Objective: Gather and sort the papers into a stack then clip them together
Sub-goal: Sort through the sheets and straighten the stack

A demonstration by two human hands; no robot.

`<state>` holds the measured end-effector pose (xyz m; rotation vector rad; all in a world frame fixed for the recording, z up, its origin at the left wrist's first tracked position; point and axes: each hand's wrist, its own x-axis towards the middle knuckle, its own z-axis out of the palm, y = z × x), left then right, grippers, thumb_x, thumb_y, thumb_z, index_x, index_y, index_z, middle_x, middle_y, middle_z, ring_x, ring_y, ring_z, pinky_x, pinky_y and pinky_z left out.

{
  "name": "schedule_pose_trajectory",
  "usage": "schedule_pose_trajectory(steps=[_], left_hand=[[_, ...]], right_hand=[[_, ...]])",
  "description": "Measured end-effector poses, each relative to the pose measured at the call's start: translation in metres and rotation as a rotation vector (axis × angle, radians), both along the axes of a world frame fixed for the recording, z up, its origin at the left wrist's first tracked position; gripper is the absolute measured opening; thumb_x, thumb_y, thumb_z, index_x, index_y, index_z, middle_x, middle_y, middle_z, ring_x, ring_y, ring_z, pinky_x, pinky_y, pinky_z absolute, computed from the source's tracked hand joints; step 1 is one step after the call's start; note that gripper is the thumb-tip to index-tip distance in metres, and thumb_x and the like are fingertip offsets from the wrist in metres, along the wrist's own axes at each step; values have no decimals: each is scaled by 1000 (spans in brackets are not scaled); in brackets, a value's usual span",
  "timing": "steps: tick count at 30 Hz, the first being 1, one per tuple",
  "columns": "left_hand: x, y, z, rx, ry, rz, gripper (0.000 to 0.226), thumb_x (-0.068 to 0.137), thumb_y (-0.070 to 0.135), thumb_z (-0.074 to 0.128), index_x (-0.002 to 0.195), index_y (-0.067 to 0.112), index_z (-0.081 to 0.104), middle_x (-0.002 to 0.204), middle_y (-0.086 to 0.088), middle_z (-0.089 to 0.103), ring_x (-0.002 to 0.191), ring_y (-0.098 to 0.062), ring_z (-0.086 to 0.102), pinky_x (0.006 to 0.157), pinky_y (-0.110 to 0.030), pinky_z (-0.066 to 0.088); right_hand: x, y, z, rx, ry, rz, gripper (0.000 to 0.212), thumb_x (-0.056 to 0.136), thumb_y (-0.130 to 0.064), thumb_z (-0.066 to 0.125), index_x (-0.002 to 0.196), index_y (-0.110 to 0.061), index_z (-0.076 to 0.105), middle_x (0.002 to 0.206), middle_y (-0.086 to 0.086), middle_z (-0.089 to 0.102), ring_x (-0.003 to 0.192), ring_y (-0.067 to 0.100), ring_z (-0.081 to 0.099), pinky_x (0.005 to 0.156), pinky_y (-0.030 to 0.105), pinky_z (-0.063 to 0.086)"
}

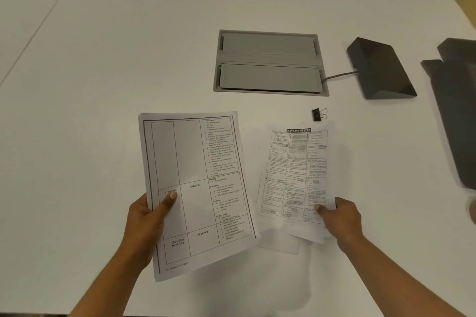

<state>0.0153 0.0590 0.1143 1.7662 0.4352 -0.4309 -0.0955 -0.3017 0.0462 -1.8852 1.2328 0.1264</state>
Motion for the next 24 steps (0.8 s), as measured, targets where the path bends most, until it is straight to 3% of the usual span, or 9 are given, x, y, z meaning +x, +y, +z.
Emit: schedule_pose_trajectory(steps=[3,7,10,13,18,24], left_hand=[[2,0,1,6,-1,8,13,94,31,60,105,25,64,98,-7,75,83,-38,71,73,-56,59],[8,6,4,26,-12,31,8,96,31,59,101,27,63,96,-6,74,80,-38,70,71,-53,59],[13,12,6,16,-22,25,22,95,32,59,114,20,63,100,-7,74,83,-36,70,70,-50,59],[15,12,7,-13,-22,14,25,96,32,58,116,18,63,100,-7,74,84,-33,71,64,-41,58],[14,-4,11,-72,-6,-14,25,95,33,58,115,19,64,100,-5,76,86,-28,74,64,-36,61],[14,-31,17,-210,50,-19,40,94,40,59,129,19,61,117,-3,74,108,-25,69,96,-47,54]], right_hand=[[-2,-3,4,93,-108,-58,9,88,-14,71,96,-18,69,103,10,74,89,30,68,81,42,57],[-9,-13,16,223,-257,-112,22,90,-10,68,112,-10,69,108,11,73,96,29,69,88,41,55],[-14,-20,29,266,-336,-126,17,89,-10,69,105,-14,71,106,10,75,97,28,71,86,41,57],[-16,-23,46,320,-408,-94,16,87,-13,69,103,-16,72,106,8,77,97,25,74,82,34,61],[-11,-13,76,441,-473,47,32,84,-17,66,115,-10,71,109,6,77,100,23,74,87,38,59],[3,10,96,523,-467,235,29,87,-11,64,115,-9,71,108,6,77,98,23,75,78,32,61]])
